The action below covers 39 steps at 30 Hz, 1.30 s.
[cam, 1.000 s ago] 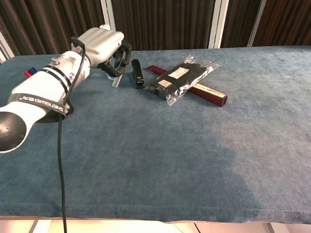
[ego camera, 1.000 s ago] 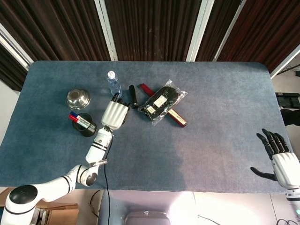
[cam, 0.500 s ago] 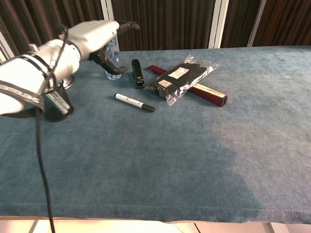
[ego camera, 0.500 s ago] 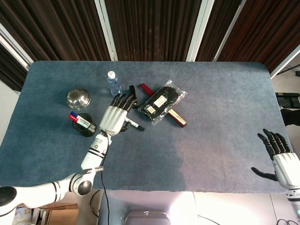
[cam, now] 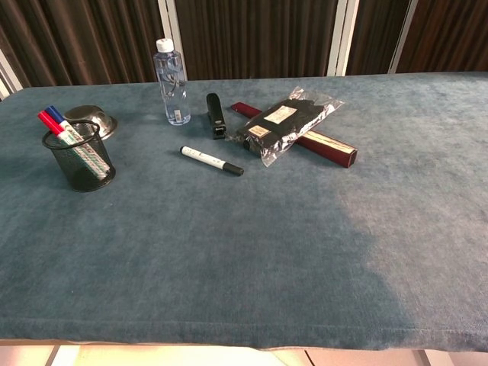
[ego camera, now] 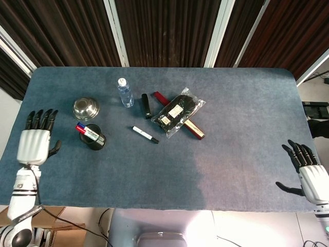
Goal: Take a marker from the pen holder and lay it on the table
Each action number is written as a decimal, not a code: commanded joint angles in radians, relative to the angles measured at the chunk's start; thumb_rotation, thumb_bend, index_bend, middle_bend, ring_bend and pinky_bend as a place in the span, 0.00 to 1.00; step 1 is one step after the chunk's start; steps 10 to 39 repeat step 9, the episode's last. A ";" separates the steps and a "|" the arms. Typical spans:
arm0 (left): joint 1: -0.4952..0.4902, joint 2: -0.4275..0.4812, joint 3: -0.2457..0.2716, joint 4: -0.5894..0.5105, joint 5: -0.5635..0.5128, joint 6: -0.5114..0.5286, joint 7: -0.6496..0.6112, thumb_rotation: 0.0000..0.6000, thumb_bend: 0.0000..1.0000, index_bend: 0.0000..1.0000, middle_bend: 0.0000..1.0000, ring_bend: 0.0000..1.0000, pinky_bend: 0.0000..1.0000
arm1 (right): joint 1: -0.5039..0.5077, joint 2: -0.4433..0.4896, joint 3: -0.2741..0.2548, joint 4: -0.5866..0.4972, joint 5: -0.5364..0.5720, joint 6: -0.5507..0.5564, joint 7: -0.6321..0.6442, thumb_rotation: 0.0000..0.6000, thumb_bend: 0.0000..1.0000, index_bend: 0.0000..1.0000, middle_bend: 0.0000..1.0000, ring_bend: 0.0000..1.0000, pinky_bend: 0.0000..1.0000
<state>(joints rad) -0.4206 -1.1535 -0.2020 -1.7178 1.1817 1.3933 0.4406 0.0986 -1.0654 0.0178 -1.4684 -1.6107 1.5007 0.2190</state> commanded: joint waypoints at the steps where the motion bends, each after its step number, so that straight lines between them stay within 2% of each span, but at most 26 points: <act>1: 0.121 0.068 0.089 0.027 0.085 0.101 -0.118 1.00 0.30 0.08 0.09 0.02 0.00 | 0.003 -0.004 -0.001 0.000 -0.004 -0.003 -0.005 1.00 0.03 0.00 0.00 0.00 0.00; 6: 0.230 0.092 0.193 0.020 0.210 0.183 -0.191 1.00 0.30 0.10 0.09 0.03 0.00 | 0.009 -0.017 -0.003 -0.005 -0.013 -0.008 -0.019 1.00 0.03 0.00 0.00 0.00 0.00; 9: 0.273 0.078 0.225 0.020 0.253 0.219 -0.191 1.00 0.30 0.10 0.09 0.03 0.00 | 0.012 -0.020 -0.004 -0.008 -0.019 -0.007 -0.024 1.00 0.03 0.00 0.00 0.00 0.00; 39: 0.273 0.078 0.225 0.020 0.253 0.219 -0.191 1.00 0.30 0.10 0.09 0.03 0.00 | 0.012 -0.020 -0.004 -0.008 -0.019 -0.007 -0.024 1.00 0.03 0.00 0.00 0.00 0.00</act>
